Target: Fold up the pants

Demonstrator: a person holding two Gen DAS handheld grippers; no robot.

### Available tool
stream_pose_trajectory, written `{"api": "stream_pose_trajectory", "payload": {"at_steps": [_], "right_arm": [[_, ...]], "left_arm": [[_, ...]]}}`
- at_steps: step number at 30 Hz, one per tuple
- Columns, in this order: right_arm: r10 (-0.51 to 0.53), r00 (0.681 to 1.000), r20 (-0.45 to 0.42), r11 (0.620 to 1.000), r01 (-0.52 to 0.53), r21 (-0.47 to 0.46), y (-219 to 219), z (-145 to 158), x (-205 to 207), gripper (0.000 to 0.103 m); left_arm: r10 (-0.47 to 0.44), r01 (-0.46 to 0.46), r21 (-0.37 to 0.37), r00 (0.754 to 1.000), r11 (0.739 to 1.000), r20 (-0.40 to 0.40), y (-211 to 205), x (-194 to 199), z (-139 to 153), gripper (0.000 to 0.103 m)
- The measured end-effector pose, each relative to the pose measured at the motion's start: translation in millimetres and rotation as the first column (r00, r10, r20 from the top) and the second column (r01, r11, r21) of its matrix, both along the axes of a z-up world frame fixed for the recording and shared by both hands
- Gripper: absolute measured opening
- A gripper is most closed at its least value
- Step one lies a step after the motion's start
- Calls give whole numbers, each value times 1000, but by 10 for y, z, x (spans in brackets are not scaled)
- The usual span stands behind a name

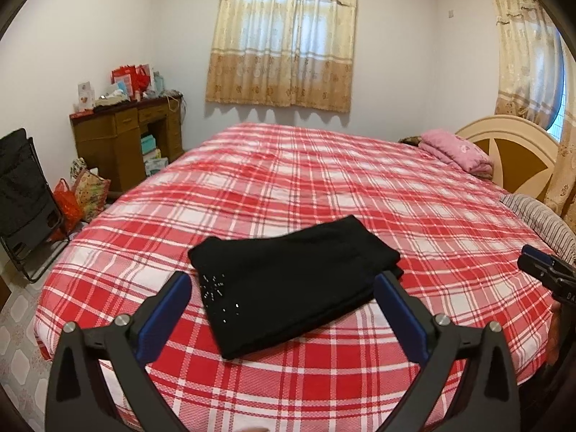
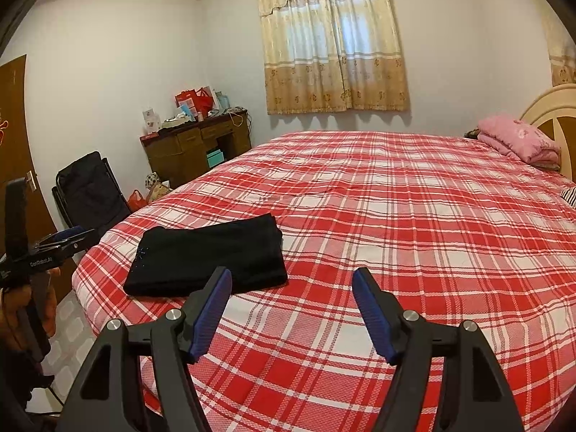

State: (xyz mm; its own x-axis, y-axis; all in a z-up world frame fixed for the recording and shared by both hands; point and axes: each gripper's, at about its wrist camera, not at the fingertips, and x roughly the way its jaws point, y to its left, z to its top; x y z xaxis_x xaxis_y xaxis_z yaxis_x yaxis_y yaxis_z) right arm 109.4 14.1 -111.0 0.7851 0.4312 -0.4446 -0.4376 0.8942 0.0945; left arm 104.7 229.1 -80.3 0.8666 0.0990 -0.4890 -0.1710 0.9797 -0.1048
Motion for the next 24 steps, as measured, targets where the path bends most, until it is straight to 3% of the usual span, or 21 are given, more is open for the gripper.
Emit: {"api": "stream_pose_trajectory", "payload": {"at_steps": [7, 24], "right_arm": [[8, 1000, -5, 1000, -8, -15, 30, -25, -1, 71], [22, 999, -31, 999, -24, -42, 127, -156, -5, 71]], "left_arm": [[13, -14, 16, 999, 1000, 35, -23, -38, 54, 103], [32, -32, 22, 999, 999, 20, 7, -1, -19, 103]]}}
